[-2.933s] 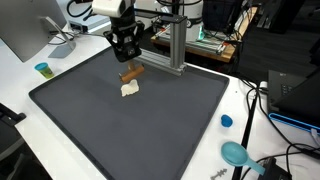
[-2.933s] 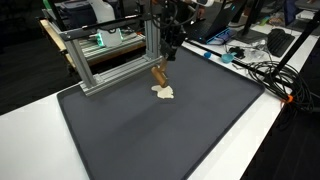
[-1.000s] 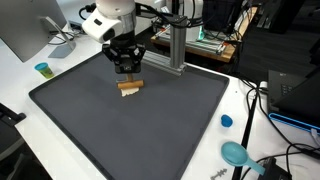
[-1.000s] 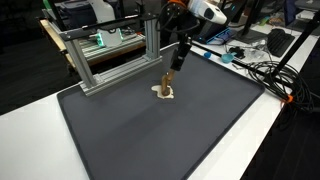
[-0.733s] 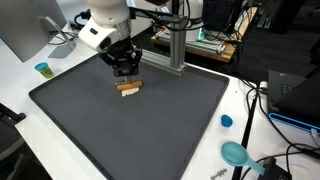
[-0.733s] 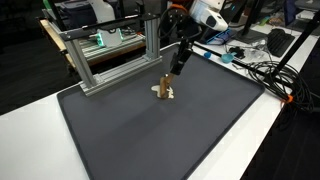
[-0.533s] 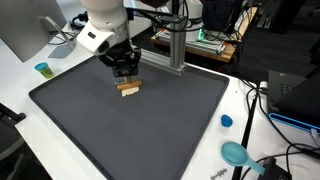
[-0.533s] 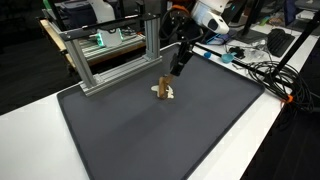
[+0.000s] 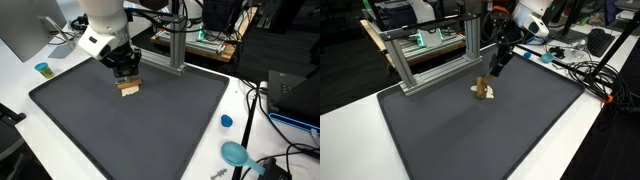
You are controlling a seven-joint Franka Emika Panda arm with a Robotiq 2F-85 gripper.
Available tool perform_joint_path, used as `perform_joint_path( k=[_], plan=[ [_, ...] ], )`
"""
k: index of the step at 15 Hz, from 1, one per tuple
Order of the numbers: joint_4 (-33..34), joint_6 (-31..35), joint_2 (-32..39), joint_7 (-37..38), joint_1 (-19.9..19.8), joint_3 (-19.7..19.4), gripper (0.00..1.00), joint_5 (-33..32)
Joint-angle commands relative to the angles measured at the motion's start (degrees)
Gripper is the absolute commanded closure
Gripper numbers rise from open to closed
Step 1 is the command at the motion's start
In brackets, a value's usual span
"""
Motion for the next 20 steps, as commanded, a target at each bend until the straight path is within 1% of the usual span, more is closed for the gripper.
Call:
perform_joint_path(
  k=[1, 4, 5, 6, 7, 8, 11, 14, 16, 18, 20],
  plan=[
    [0.67, -2.01, 4.12, -0.77, -0.22, 0.16, 0.78, 0.24],
    [1.6, -4.24, 4.81, 0.25, 0.01, -0.22, 0.78, -0.91],
    [1.86, -4.63, 4.35, 0.45, -0.33, -0.2, 0.78, -0.66],
    [1.25, -4.65, 2.36, 0.5, -0.94, 0.0, 0.78, 0.23],
    [-1.13, -3.4, -1.59, 0.46, -1.93, 0.44, 0.78, 1.74],
    [-5.41, -1.5, -7.33, 1.19, -3.18, 0.98, 0.78, 4.12],
    [-11.24, 1.49, -15.01, 3.71, -4.4, 0.98, 0.78, 9.75],
    [-18.68, 2.77, -24.42, 8.47, -4.71, 0.12, 0.78, 15.2],
    [-24.24, 5.4, -30.72, 10.05, -4.61, -0.07, 0.78, 19.75],
    [-30.19, 8.55, -37.0, 14.29, -3.67, -0.6, 0.78, 21.79],
    [-36.14, 11.96, -42.77, 19.15, -3.15, -0.94, 0.78, 21.65]
  ],
)
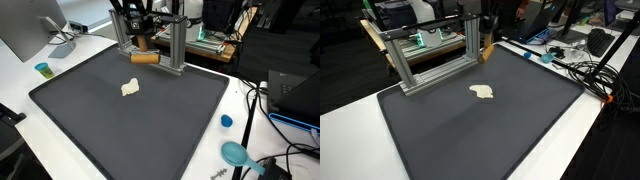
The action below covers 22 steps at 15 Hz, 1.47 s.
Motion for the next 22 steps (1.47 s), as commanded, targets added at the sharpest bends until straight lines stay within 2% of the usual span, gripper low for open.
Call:
perform_joint_path(
  k=[1, 2, 3, 4, 6, 12, 18, 22],
  plan=[
    [-14.21, 9.04, -13.07, 7.69, 1.24, -0.66, 0.78, 0.34],
    [-5.97, 3.74, -5.62, 4.25, 1.31, -0.99, 0.53, 0.1],
    [-8.83, 5.69, -8.15, 5.65, 1.5, -1.0, 0.53, 0.04],
    [-10.89, 6.71, -9.97, 6.41, 1.63, -1.0, 0.78, 0.0],
    [-13.51, 8.26, -12.1, 9.09, 1.42, -1.07, 0.78, 0.08],
    [-23.32, 7.05, -25.14, 12.48, 0.95, -3.36, 0.78, 2.21],
    [-31.21, 7.59, -34.61, 19.76, 0.96, -1.79, 0.78, 1.52],
    [-34.18, 7.41, -36.82, 23.94, -0.17, -0.88, 0.78, 0.16]
  ],
)
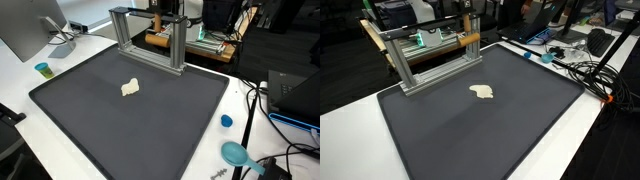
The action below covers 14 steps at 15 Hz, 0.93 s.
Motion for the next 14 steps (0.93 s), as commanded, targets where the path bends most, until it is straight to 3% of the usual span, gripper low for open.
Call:
perform_joint_path(
  k=[1, 6, 14],
  plan=[
    [-3.15, -0.28, -3.82, 3.32, -1.23, 1.05, 0.78, -1.24],
    [-4.21, -1.99, -4.73, 3.62, -2.35, 0.77, 0.78, -2.52],
    [-5.04, -2.33, -5.02, -7.98, 0.13, -1.86, 0.78, -1.96]
  ],
)
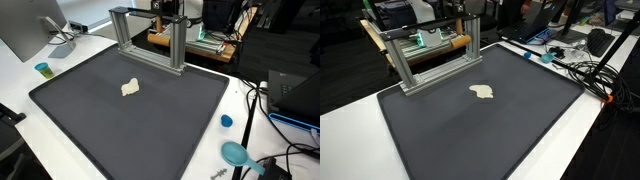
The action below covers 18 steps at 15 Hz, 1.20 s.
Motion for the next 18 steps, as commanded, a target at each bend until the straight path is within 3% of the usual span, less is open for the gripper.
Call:
perform_joint_path(
  k=[1, 3, 4, 5, 7, 10, 16, 18],
  plan=[
    [-0.75, -0.75, -1.61, -5.09, 1.52, -2.15, 0.78, -0.12],
    [-0.77, -1.11, -1.53, -6.7, 1.52, -2.69, 0.78, -0.18],
    [-0.71, -1.59, -1.46, -7.12, 1.44, -2.96, 0.62, -0.11],
    [-0.54, -2.38, -1.37, -7.65, 1.46, -3.31, 0.28, 0.09],
    [-0.39, -4.33, -1.71, -6.69, 0.87, -3.62, 0.21, 0.37],
    [-1.57, -3.36, -4.32, -7.24, 0.74, -5.21, 0.02, 1.44],
    [-3.28, -1.5, -11.79, -10.29, -0.5, -9.54, 0.0, 1.26],
    [-5.53, 2.34, -16.31, -14.52, -1.01, -11.13, 0.0, -0.98]
  ],
)
